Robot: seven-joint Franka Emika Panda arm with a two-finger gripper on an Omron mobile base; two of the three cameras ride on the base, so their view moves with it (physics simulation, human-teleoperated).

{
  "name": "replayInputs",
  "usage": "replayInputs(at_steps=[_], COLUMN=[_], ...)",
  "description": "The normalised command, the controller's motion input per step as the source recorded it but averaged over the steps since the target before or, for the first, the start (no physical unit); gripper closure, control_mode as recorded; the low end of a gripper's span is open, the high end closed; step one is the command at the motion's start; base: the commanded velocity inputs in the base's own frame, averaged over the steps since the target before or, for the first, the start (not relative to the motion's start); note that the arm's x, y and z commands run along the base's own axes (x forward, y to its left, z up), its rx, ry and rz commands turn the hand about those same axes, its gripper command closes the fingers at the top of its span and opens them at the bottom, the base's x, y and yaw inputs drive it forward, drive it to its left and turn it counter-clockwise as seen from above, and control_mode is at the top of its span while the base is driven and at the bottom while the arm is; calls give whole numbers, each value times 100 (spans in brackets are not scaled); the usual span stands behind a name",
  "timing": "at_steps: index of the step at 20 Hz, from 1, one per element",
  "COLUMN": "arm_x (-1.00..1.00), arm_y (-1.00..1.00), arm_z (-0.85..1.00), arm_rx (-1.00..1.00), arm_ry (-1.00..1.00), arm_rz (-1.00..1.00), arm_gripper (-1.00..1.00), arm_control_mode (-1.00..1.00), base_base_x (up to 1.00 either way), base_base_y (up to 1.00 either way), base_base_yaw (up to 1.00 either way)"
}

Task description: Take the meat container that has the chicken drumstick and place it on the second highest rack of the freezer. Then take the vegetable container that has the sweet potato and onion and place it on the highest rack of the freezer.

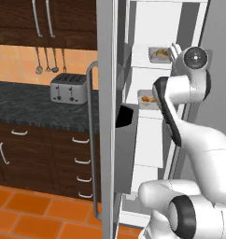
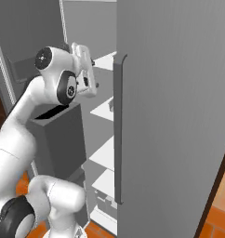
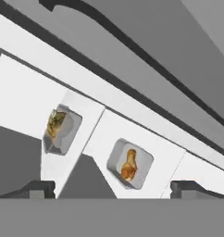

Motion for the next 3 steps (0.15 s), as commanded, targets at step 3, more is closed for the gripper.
replayInputs(at_steps=[3], arm_x=[-100], arm_y=[0], arm_z=[0], arm_rx=[0], arm_ry=[-2], arm_rz=[0], arm_gripper=[-100], arm_control_mode=[-100], base_base_x=[0], base_base_y=[0], base_base_yaw=[0])
